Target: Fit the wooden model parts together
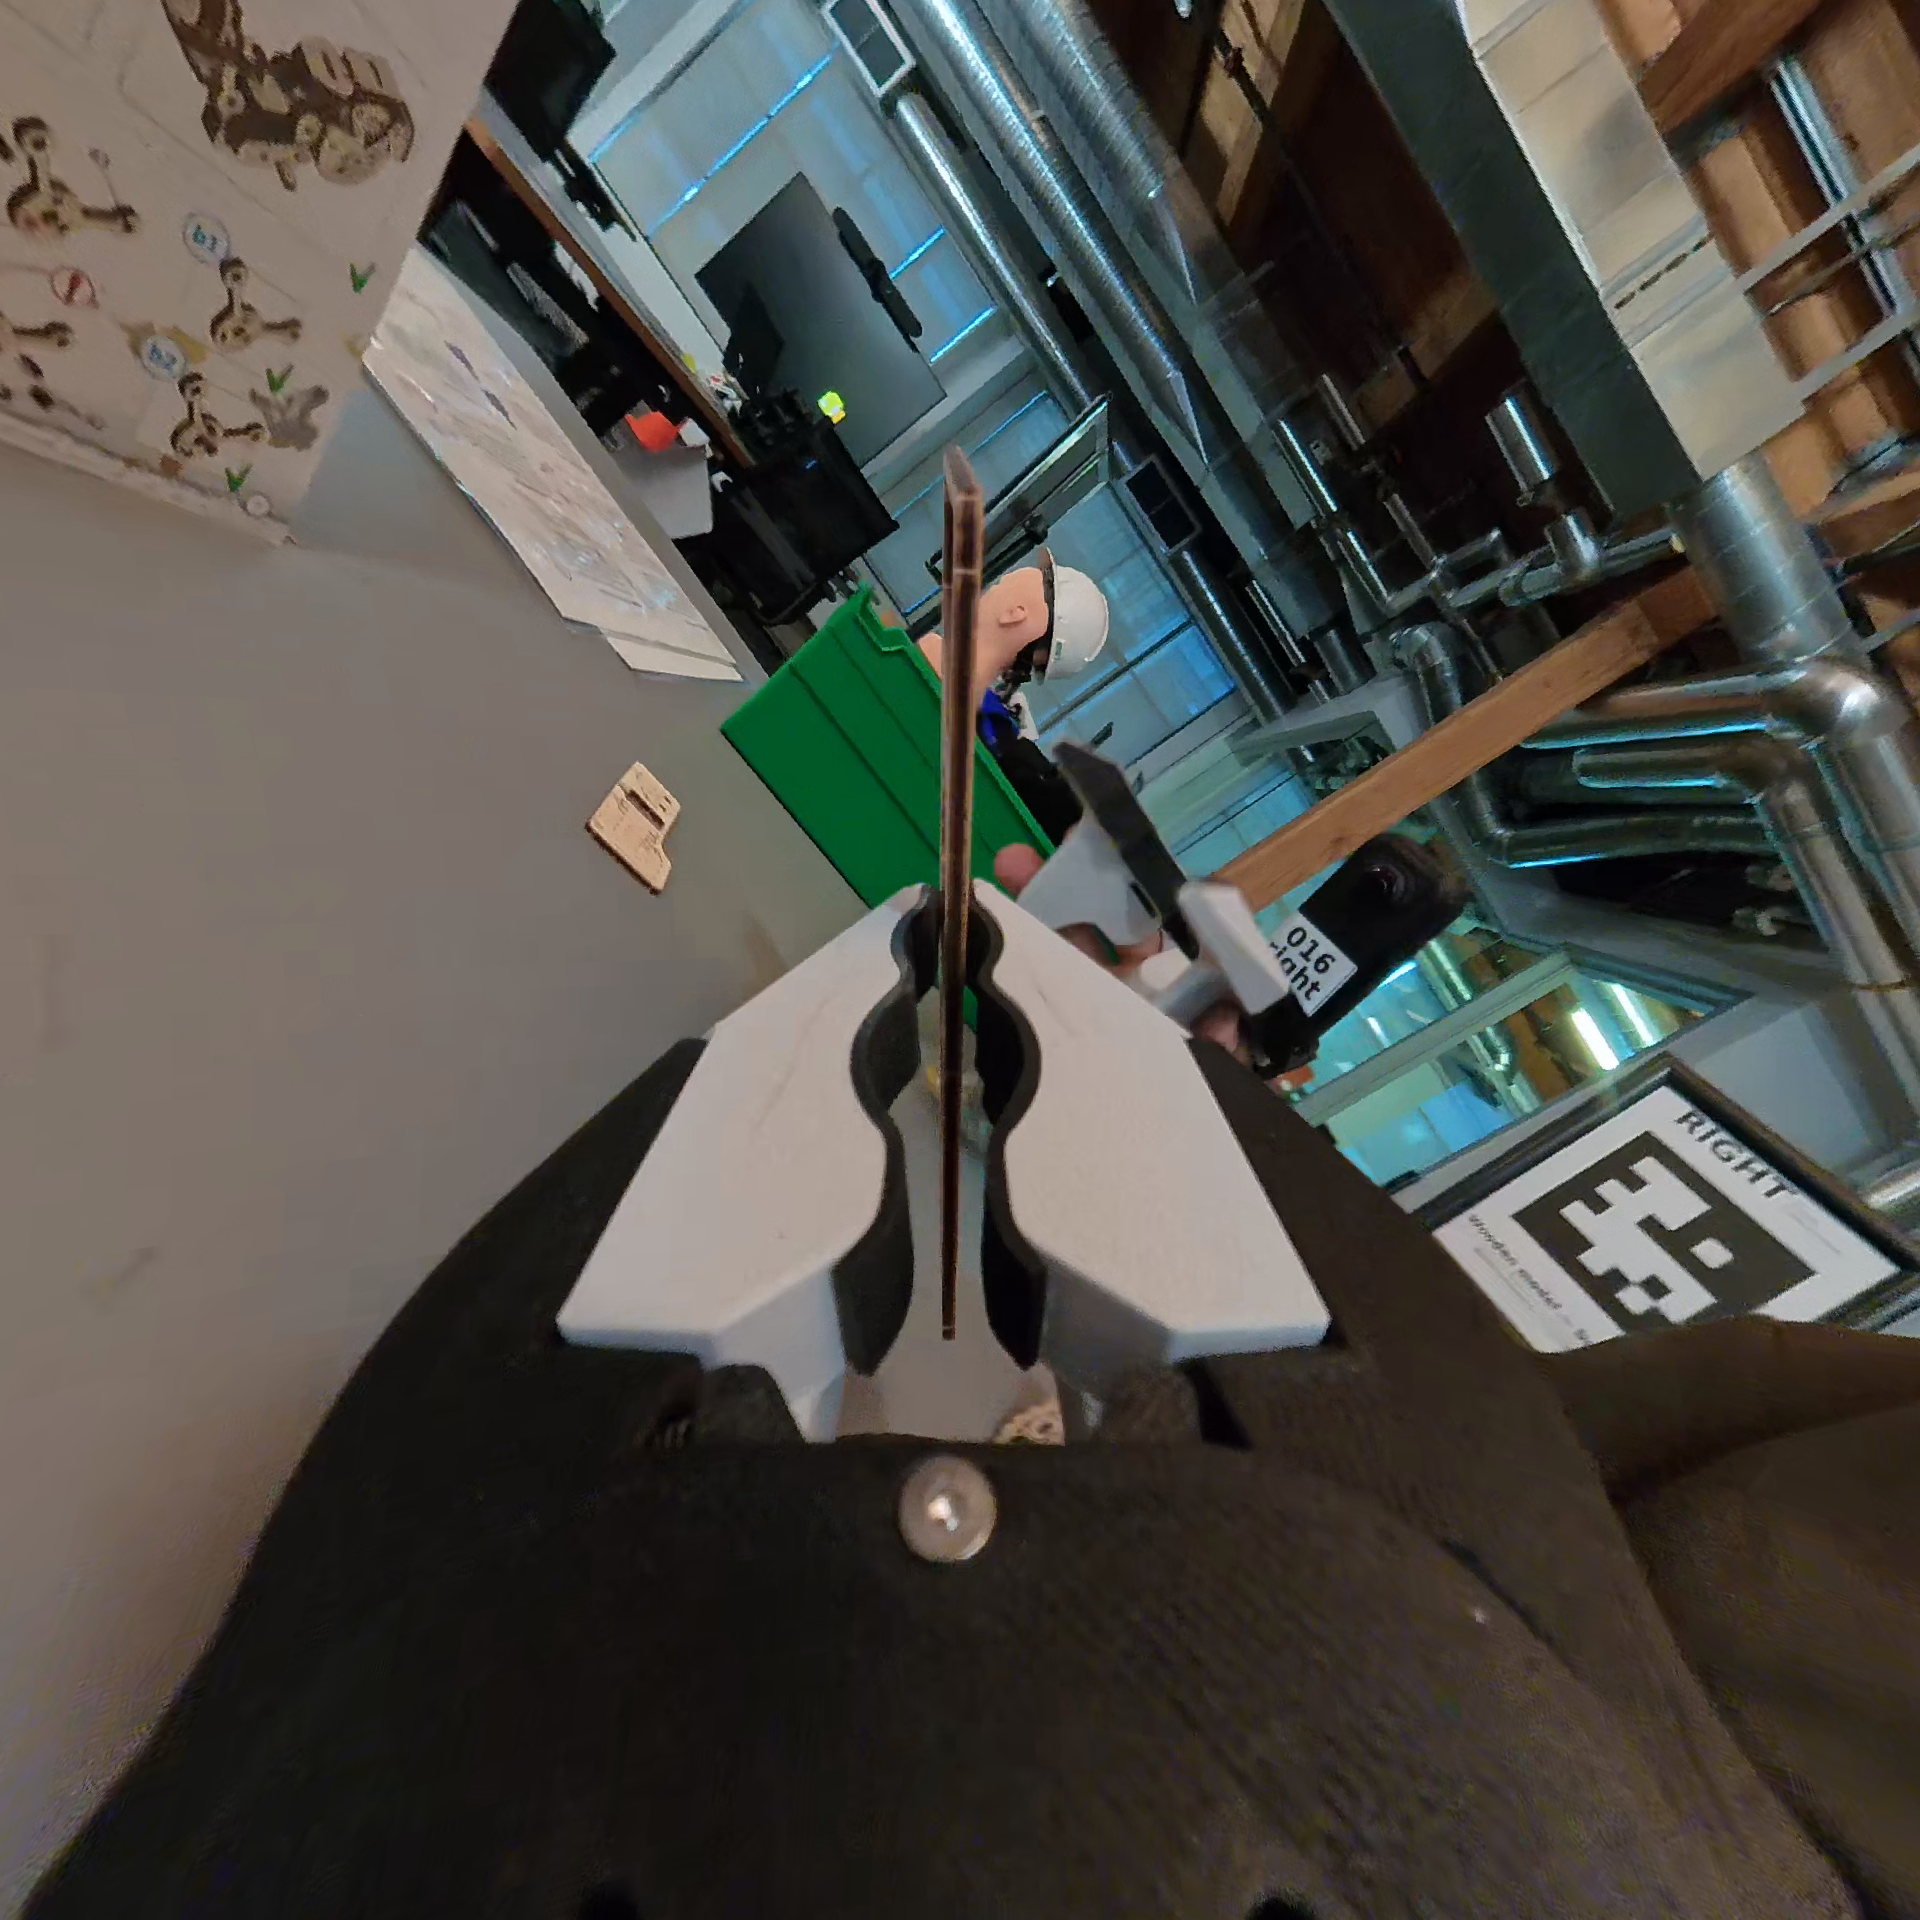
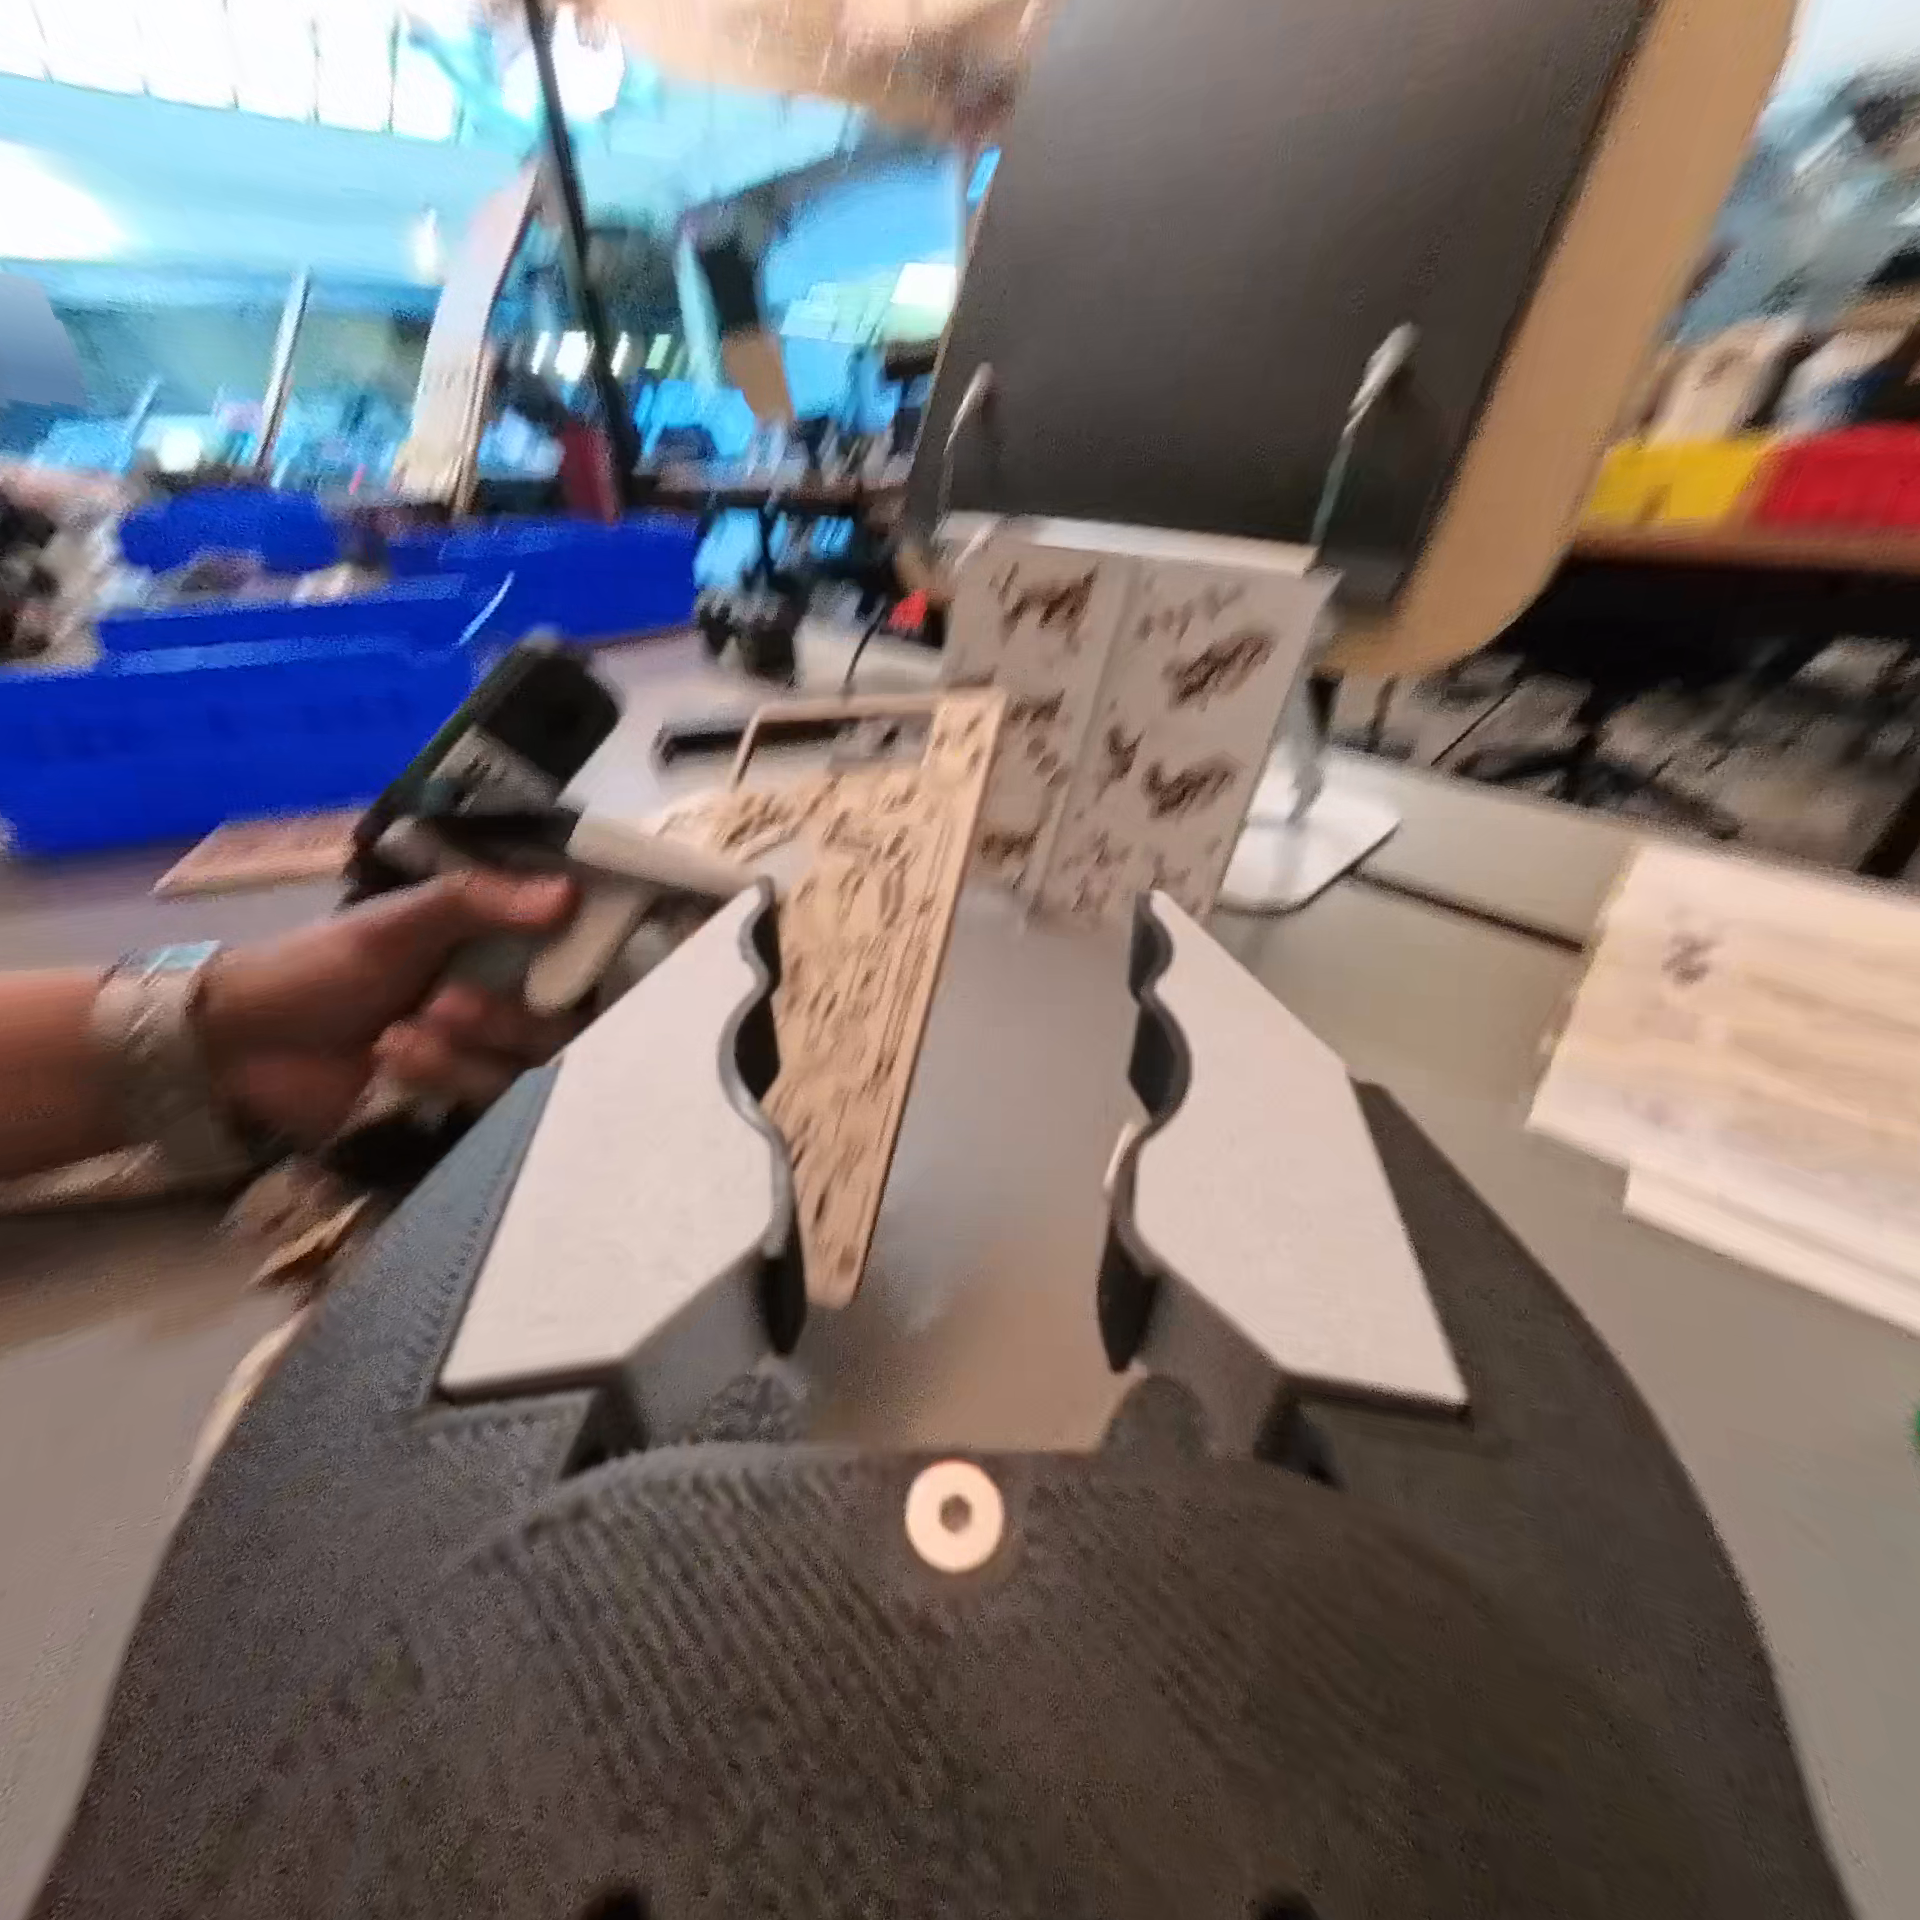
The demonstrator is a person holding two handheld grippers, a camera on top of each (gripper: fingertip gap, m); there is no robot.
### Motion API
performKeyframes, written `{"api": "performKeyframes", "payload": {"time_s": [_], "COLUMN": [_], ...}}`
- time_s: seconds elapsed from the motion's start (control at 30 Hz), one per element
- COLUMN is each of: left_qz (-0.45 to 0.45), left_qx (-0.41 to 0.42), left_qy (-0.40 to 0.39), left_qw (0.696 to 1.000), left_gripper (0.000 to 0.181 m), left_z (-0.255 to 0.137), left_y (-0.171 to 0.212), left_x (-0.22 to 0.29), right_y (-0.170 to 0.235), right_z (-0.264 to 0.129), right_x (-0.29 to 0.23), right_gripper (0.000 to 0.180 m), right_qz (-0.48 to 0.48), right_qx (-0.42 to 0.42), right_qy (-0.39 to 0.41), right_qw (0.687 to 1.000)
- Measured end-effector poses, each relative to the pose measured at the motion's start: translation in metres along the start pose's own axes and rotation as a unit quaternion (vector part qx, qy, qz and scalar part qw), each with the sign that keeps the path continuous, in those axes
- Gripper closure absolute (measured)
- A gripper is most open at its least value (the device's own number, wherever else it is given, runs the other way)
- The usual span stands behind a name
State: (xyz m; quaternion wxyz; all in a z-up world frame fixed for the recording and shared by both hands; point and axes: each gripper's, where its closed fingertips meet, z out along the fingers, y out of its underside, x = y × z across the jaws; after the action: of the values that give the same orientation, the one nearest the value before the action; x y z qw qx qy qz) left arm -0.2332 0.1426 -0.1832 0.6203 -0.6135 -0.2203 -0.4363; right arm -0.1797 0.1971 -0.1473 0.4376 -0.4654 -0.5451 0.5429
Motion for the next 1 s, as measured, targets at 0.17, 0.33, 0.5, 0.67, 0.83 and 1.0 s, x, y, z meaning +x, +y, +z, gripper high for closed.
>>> {"api": "performKeyframes", "payload": {"time_s": [0.17, 0.33, 0.5, 0.67, 0.83, 1.0], "left_qz": [0.031, 0.030, 0.027, 0.031, 0.024, -0.010], "left_qx": [0.014, 0.024, 0.010, -0.011, -0.096, -0.104], "left_qy": [-0.021, -0.018, 0.004, 0.030, 0.066, 0.073], "left_qw": [0.999, 0.999, 1.000, 0.999, 0.993, 0.992], "left_gripper": [0.181, 0.181, 0.181, 0.181, 0.181, 0.176], "left_z": [0.004, 0.005, 0.011, 0.016, 0.021, 0.023], "left_y": [-0.007, -0.014, -0.015, -0.013, 0.010, 0.009], "left_x": [-0.007, -0.010, -0.009, -0.005, 0.004, 0.001], "right_y": [-0.016, -0.009, -0.012, -0.006, 0.025, 0.022], "right_z": [0.040, 0.055, 0.050, 0.072, 0.061, 0.053], "right_x": [0.024, 0.005, 0.025, 0.028, -0.007, -0.017], "right_gripper": [0.119, 0.111, 0.128, 0.131, 0.165, 0.180], "right_qz": [-0.047, 0.026, 0.036, 0.167, 0.204, 0.297], "right_qx": [0.050, -0.006, 0.031, 0.007, -0.064, -0.033], "right_qy": [0.053, -0.012, 0.026, -0.055, -0.162, -0.237], "right_qw": [0.996, 1.000, 0.999, 0.984, 0.963, 0.925]}}
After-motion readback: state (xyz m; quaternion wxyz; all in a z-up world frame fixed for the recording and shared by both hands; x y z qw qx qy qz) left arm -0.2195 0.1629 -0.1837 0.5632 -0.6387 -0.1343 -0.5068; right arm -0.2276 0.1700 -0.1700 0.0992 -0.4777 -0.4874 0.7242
